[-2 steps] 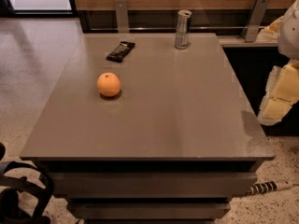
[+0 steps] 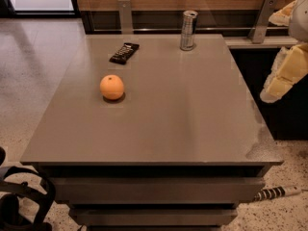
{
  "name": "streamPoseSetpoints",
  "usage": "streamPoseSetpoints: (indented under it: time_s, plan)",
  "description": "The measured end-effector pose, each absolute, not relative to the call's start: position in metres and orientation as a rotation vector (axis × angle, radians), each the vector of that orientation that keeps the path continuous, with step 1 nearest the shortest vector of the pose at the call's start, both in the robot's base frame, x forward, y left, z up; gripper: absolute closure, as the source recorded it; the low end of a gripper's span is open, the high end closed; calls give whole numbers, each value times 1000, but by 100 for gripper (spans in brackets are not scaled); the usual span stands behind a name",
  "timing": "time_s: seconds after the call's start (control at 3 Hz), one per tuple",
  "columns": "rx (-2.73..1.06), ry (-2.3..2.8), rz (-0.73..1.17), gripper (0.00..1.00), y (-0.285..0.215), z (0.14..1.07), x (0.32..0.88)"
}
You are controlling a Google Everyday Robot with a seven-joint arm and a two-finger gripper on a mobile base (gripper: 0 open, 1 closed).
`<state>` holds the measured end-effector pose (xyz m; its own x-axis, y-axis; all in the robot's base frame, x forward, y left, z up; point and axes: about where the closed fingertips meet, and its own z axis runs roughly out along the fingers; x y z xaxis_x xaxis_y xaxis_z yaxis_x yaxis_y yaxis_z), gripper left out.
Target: Move redbull can near orange
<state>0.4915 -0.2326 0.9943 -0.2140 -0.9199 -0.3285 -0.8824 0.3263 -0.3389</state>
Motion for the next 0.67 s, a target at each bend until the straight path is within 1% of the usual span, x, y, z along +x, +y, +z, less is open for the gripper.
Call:
streamPoseSetpoints:
  time_s: [0.33, 0.67]
  plan:
    - [-1393, 2095, 2, 0, -244, 983, 528]
    - [-1122, 1964, 123, 0, -247, 982, 580]
